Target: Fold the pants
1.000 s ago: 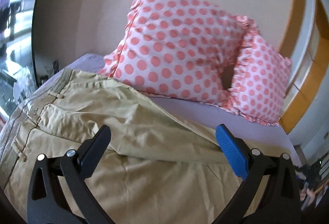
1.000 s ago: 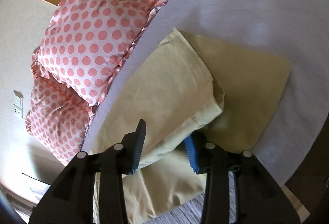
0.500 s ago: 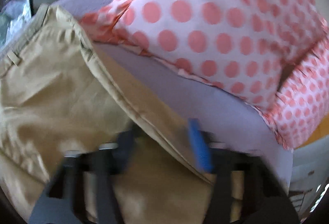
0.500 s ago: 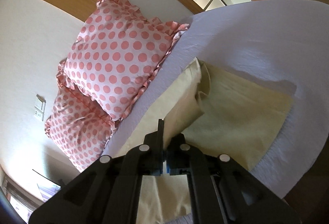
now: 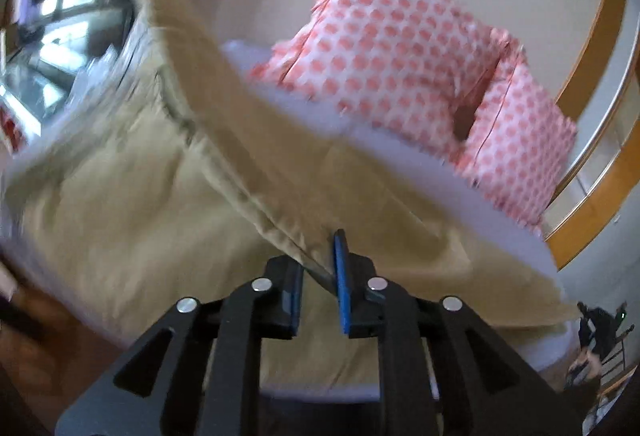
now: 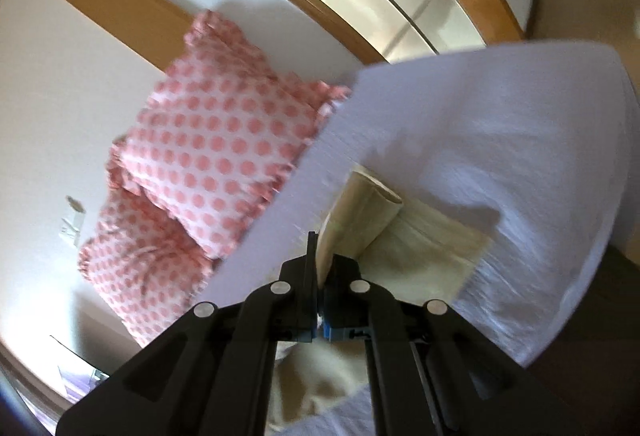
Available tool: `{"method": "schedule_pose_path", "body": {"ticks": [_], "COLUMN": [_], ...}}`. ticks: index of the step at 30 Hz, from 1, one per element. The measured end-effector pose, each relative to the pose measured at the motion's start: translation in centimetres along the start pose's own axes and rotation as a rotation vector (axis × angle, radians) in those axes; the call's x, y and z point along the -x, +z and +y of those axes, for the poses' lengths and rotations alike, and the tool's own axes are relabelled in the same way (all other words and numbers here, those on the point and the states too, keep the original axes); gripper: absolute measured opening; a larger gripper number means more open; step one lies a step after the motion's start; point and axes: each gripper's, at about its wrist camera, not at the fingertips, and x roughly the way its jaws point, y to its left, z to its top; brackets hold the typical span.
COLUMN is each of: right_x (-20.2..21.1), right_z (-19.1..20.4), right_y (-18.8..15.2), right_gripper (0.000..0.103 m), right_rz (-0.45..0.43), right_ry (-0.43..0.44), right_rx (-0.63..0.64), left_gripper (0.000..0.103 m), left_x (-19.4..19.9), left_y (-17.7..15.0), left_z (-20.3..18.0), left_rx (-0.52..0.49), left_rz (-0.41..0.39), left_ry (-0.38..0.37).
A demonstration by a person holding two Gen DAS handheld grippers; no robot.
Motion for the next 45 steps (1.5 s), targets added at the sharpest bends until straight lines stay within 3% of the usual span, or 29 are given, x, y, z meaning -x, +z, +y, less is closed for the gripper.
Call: {"method": "schedule_pose_path", "body": {"ticks": [3,4,8,10,11,12,15,18,21,23,27,30,34,37,38,39,41,45], "right_x": [-0.4,-0.5,-0.4,0.6,1.1,1.9,2.6,2.3,1.8,0.8,-0.2,-0.4,-1.2,-1.0,-1.4,-2.2,-2.9,-3.0], "right_z": [-1.1,-1.3,-1.1,-0.8,-0.8,-0.9,-1.5,-2.6,-2.0,-1.4,0.0,0.9,2.0,1.8,1.6,1.4,1.5,6.8], "right_y": [-0.3,-0.4,-0.6,-0.7,-0.8,-1.0,-1.4,-1.9,-2.8,-3.6,-4.4,-5.1,-6.4,-6.4,-6.2,-6.0,-5.6,-5.7], "right_gripper": [0.002,0.002,0.004,0.029,0.065,0.078,0.07,0.062,0.061,0.053,0.052,0.039,0.037,0.032,0.014,0.008,0.005,0.004], "right_rz": [0.013,0.017,0.035,0.01,-0.012,-0.051,-0.089,-0.079,-0.079,-0.038,-0.058,-0.046,-0.013,-0.013,-0.005,0.015,0.025,0.003], "right_ry": [-0.023,-0.031,-0.092,-0.138,-0.16,-0.187,-0.252,-0.245,-0.225,-0.157,-0.16,-0.108,-0.147,-0.083,-0.064,-0.047,-0.005,0.096], "right_rx": [-0.02,-0.022,0.016,0.039,0.053,0.072,0.099,0.075,0.12,0.141,0.196,0.252,0.328,0.277,0.258,0.238,0.209,0.299], "left_gripper": [0.015,0.016,0.019,0.024,0.03,0.037,0.048,0.058,0.059,0.06,0.06,0.061,0.061,0.062,0.062,0.062,0.062,0.062], "left_x": [-0.3,-0.2,0.9,1.3,1.5,2.0,3.3,4.7,6.3,6.9,6.9,6.6,6.2,6.2,6.1,6.0,5.9,6.3], "left_y": [-3.4,-4.1,-5.0,-5.3,-5.3,-5.5,-5.9,-6.1,-6.2,-6.1,-6.2,-6.2,-6.1,-6.2,-6.1,-6.1,-5.9,-5.9], "left_z": [2.3,2.8,2.6,2.3,2.0,2.0,2.1,2.6,3.7,4.4,4.9,4.7,4.5,4.4,4.3,4.4,4.5,4.9], "left_rx": [0.078,0.101,0.08,0.058,0.05,0.042,0.033,0.04,0.078,0.103,0.107,0.094,0.095,0.086,0.084,0.084,0.084,0.097], "left_rz": [0.034,0.013,-0.035,-0.048,-0.059,-0.075,-0.118,-0.167,-0.226,-0.248,-0.234,-0.223,-0.216,-0.221,-0.22,-0.218,-0.214,-0.233], "left_ry": [-0.001,-0.019,-0.014,-0.015,-0.019,-0.024,-0.015,0.011,0.027,0.033,0.039,0.037,0.025,0.02,0.016,0.012,0.012,0.016]}}
